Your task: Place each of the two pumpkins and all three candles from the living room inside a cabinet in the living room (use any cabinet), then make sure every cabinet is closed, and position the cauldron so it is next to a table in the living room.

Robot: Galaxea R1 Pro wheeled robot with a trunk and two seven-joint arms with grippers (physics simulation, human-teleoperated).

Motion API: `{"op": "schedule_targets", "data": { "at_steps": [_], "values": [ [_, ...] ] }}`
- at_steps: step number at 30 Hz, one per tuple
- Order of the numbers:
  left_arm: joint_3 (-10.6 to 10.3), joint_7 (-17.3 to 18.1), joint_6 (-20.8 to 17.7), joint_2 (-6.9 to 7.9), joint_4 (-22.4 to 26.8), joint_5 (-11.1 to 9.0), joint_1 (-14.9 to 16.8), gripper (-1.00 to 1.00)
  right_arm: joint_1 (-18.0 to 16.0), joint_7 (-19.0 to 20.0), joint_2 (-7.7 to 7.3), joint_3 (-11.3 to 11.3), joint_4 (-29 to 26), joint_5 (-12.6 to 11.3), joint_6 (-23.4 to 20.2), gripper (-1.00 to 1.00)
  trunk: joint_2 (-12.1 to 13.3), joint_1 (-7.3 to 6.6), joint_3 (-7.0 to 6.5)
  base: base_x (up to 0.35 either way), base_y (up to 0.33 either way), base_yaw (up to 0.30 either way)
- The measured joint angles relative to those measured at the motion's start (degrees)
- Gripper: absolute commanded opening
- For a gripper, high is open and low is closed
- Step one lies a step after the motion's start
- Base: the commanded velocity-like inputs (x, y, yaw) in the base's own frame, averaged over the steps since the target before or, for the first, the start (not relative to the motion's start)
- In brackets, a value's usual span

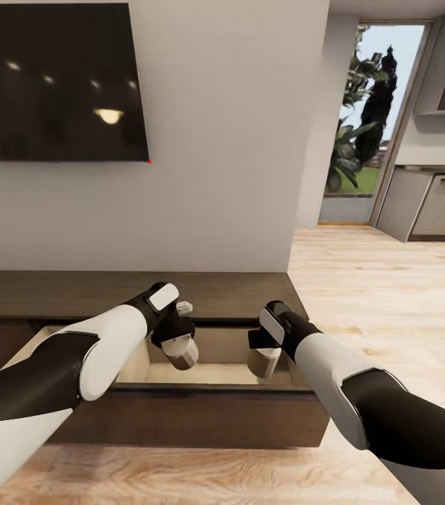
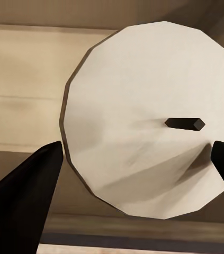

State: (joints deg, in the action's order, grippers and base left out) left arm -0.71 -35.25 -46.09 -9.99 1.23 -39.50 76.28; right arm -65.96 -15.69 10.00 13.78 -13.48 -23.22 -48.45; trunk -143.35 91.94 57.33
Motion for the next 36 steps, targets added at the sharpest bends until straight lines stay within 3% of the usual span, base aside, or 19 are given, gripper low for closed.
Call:
{"op": "schedule_targets", "data": {
  "at_steps": [12,21,28,36],
  "values": [
    [0.0,-0.01,0.0,0.0,0.03,-0.02,0.0,-1.0,0.07,0.0,0.0,0.01,0.0,0.0,0.06,-1.0,0.0,0.0,0.0,0.013,0.0,0.0],
    [0.0,0.06,0.25,0.0,0.06,0.05,0.0,-1.0,0.07,0.06,0.0,0.0,-0.08,-0.07,0.16,-1.0,-0.09,0.18,1.55,0.0,0.0,0.0],
    [-0.05,0.03,3.89,0.0,0.06,-0.01,0.0,-1.0,0.07,0.33,0.0,-0.07,-0.02,-0.04,4.47,-1.0,-0.09,0.18,1.55,0.0,0.0,0.0],
    [-0.04,0.01,4.49,0.0,0.02,-0.11,0.0,-1.0,0.07,0.35,0.0,-0.13,0.01,-0.07,5.24,-1.0,-0.09,0.18,1.55,0.0,0.0,0.0]
  ]
}}
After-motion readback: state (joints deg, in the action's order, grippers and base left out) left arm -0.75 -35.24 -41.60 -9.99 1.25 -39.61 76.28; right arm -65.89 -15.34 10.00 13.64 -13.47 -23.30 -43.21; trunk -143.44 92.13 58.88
